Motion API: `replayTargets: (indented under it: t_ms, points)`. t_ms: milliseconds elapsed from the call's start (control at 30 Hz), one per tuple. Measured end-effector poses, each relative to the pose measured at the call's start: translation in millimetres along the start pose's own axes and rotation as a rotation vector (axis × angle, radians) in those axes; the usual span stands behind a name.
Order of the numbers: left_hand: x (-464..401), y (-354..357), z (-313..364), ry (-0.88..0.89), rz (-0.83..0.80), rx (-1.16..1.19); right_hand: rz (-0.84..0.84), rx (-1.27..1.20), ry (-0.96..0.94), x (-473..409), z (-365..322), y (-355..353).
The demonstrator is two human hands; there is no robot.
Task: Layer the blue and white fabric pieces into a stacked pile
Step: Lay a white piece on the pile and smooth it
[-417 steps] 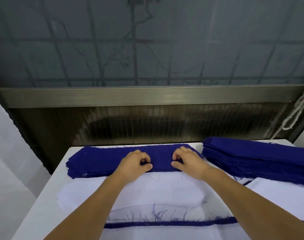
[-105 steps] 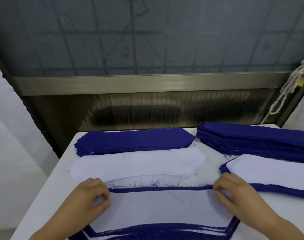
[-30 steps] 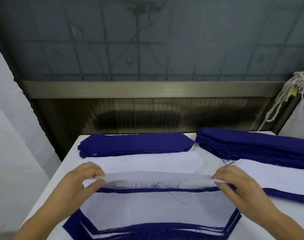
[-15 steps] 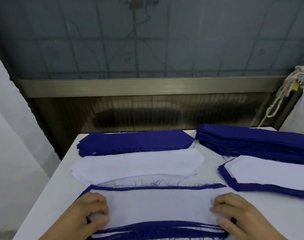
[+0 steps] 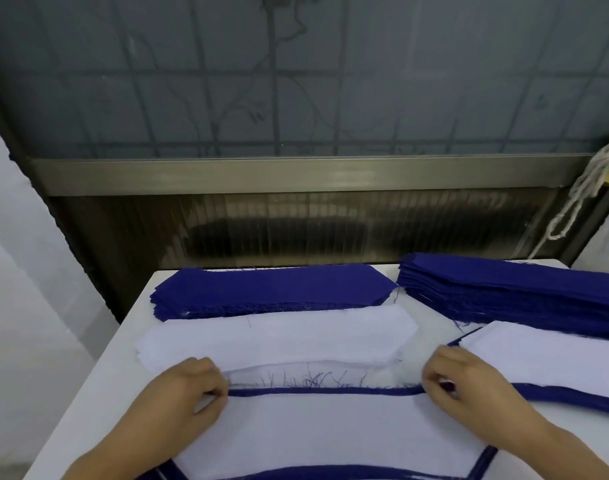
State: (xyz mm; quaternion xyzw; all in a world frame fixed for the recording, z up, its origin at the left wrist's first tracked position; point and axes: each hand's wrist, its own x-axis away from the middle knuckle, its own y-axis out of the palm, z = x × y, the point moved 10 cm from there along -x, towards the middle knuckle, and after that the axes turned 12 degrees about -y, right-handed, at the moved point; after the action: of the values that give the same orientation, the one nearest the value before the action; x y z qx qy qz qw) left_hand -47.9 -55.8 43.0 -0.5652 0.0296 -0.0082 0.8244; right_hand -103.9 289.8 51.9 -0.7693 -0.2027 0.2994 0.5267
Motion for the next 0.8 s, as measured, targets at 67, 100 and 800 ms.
replayTargets:
  t_ms: [67, 100, 800]
  points:
    - [-27, 3, 7, -0.042, 0.033, -0.015, 0.014, -0.049, 0.005, -27, 3, 6]
    - [-41, 4, 12, -0.065, 0.049, -0.036, 0.021, -0.074, 0.006, -42, 5, 9]
    - [-199, 42, 45, -0.206, -0.151, 0.226, -0.101, -0.076, 0.027, -193, 68, 73]
